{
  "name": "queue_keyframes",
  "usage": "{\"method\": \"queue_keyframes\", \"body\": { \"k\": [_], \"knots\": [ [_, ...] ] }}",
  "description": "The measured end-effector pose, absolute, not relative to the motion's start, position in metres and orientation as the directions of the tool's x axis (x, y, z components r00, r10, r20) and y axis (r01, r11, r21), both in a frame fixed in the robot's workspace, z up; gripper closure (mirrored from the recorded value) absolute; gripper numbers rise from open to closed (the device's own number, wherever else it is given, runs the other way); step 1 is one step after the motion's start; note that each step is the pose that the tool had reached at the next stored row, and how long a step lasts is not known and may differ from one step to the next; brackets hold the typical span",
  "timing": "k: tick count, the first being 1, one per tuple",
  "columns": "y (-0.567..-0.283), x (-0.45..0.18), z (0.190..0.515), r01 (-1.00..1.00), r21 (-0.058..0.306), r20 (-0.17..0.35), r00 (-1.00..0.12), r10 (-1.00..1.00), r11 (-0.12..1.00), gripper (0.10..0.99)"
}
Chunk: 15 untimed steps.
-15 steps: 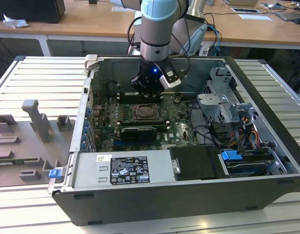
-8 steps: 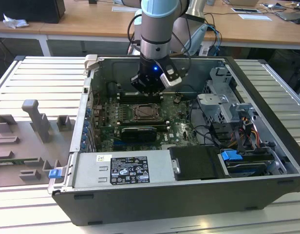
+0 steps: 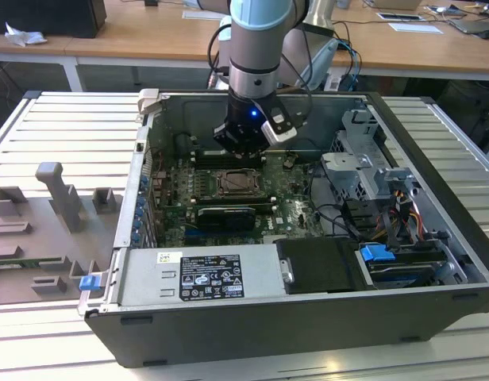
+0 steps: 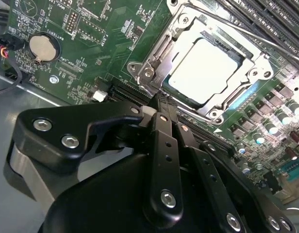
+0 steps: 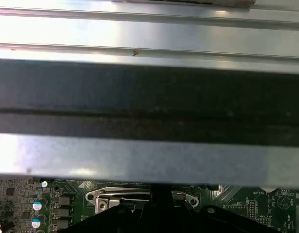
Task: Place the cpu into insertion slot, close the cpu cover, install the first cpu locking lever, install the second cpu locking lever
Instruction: 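Install the second cpu locking lever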
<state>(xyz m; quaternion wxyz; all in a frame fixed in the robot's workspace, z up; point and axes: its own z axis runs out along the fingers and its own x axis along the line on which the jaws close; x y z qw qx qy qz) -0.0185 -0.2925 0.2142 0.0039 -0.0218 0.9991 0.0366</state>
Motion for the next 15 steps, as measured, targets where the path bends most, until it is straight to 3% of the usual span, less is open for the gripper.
{"method": "queue_keyframes", "body": {
  "k": [15],
  "knots": [
    [-0.2975, -0.0185, 0.2219, -0.044, 0.073, -0.009, -0.999, -0.043, 0.996, 0.98]
  ]
}}
